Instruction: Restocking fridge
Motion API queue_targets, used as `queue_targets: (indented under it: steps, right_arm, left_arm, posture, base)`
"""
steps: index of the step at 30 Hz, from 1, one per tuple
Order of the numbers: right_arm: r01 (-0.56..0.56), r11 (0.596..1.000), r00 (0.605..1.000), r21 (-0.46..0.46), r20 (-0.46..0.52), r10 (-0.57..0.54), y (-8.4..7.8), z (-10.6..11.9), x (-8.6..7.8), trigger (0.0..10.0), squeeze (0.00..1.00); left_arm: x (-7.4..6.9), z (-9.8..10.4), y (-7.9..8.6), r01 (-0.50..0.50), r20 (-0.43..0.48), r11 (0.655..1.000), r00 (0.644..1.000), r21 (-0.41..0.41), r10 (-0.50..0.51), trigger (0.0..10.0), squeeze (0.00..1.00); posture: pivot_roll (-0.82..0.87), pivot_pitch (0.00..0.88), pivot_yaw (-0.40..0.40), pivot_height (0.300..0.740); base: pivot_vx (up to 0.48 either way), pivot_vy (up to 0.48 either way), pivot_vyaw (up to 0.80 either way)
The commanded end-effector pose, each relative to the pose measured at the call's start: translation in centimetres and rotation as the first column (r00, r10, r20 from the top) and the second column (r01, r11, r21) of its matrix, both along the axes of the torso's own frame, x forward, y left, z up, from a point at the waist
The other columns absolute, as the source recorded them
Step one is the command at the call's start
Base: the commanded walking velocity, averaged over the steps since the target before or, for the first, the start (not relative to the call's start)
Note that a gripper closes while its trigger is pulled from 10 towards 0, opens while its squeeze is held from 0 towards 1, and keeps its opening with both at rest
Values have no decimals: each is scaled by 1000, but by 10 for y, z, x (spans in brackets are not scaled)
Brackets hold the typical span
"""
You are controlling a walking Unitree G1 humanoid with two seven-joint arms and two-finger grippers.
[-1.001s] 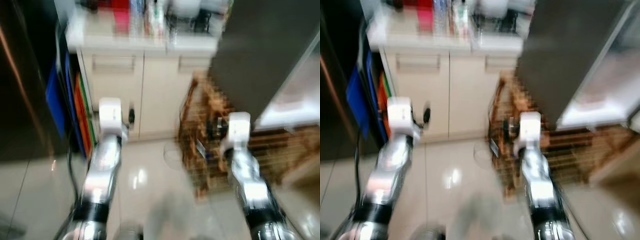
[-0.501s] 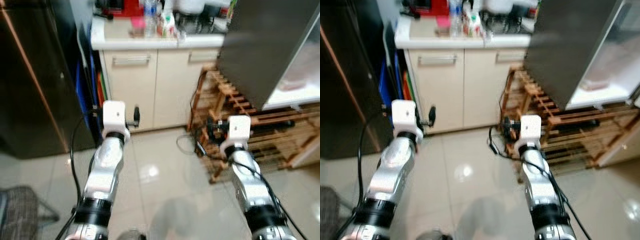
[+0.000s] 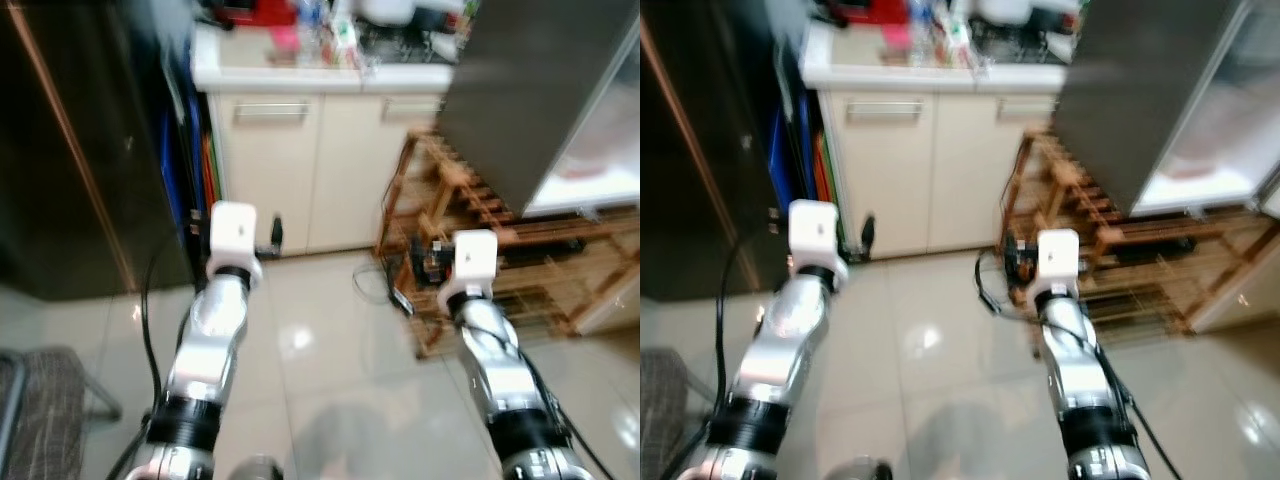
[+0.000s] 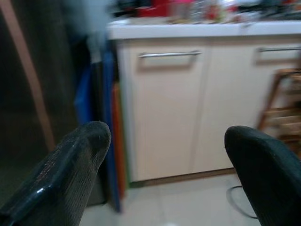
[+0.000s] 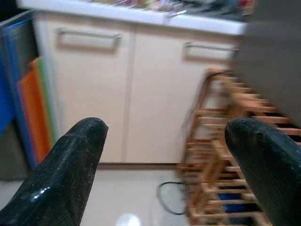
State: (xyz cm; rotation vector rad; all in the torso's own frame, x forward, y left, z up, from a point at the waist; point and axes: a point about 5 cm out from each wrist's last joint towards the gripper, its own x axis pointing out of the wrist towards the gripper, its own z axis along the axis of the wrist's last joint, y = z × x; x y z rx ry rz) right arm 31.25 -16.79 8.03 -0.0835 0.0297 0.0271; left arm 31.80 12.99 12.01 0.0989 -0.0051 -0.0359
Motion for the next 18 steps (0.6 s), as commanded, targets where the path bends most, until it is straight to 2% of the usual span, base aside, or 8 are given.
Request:
queue_targets:
  steps: [1,18]
  right_arm:
    - [20,1000,1000,12,10,-20,-1,4,4,10000,0]
    - [17,1000,1000,11,23,-17,1,4,3,10000,0]
  left_arm:
    - [2,2,-5,26,8,1000,1000,-3,-26,10000,1000]
    - [4,5,-6,61,20,997,998,-40,-60,10000,1000]
  posture:
    - [-43,0,-46,740]
    - [-46,0,-43,740]
  base:
    - [0,0,444]
    - [0,0,0]
